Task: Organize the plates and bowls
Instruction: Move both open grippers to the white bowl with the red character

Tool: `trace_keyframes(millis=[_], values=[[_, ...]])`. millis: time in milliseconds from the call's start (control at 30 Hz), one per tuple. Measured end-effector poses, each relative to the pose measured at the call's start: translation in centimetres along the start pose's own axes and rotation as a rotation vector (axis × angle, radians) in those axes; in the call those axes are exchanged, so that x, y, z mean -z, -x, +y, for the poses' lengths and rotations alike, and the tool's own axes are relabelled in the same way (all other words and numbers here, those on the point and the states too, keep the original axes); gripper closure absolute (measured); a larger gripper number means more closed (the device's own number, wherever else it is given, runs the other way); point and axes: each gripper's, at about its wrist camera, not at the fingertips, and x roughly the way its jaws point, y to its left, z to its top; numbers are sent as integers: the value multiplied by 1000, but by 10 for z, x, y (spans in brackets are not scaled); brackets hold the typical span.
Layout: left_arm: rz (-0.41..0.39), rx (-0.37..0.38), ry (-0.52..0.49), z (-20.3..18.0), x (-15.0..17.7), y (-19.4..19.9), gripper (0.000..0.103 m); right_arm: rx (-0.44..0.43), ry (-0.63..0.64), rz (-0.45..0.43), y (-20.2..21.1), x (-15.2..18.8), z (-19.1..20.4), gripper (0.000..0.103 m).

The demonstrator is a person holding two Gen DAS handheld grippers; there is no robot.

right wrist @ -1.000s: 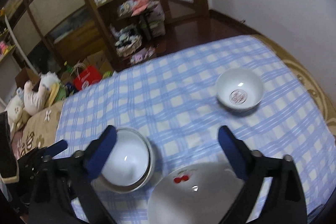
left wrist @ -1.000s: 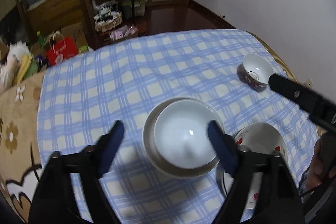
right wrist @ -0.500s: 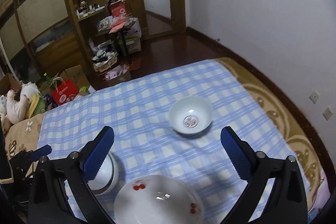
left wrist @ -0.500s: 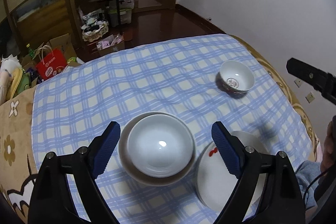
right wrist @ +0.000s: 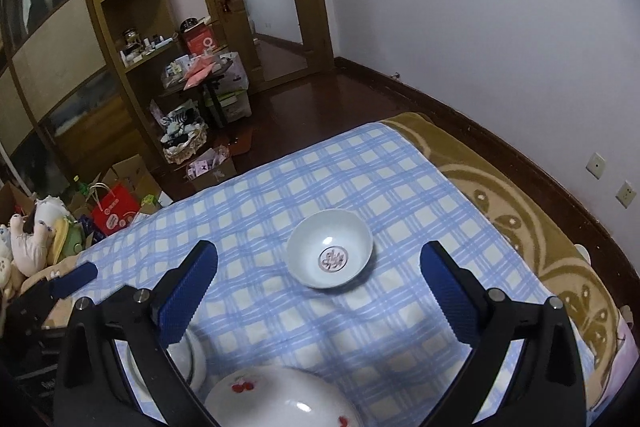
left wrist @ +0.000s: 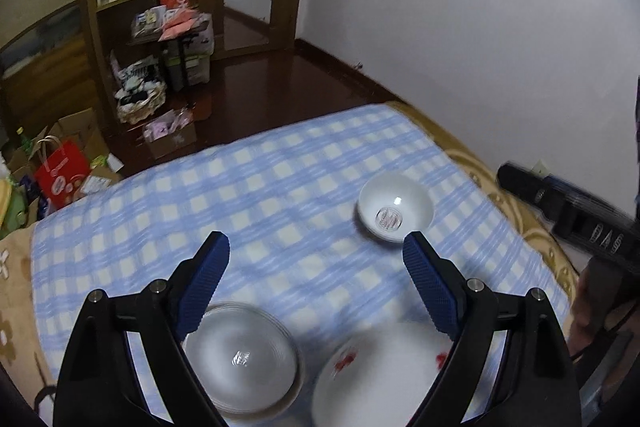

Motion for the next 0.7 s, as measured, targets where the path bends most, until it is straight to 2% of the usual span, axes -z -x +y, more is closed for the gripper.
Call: trace_keyframes(millis=[100, 200, 267, 367, 433, 700], values=[[-7, 20, 7, -8, -12, -18, 15, 5, -16, 4, -16, -4, -10, 0], [-8, 7, -4, -16, -20, -42, 15, -1, -42, 11, -34, -8, -24, 2], [1, -14, -5, -20, -24, -59, 15, -2, -57, 25, -48, -9, -33, 15], [41, -19, 5, -23, -24, -87, 16, -52, -117, 69, -73, -9, -49, 21], [60, -25, 5, -26, -24, -105, 16, -75, -143, 89, -84, -8, -55, 22], [154, -58, -27, -40, -21, -163, 16, -64, -192, 142, -126, -7, -71, 24]])
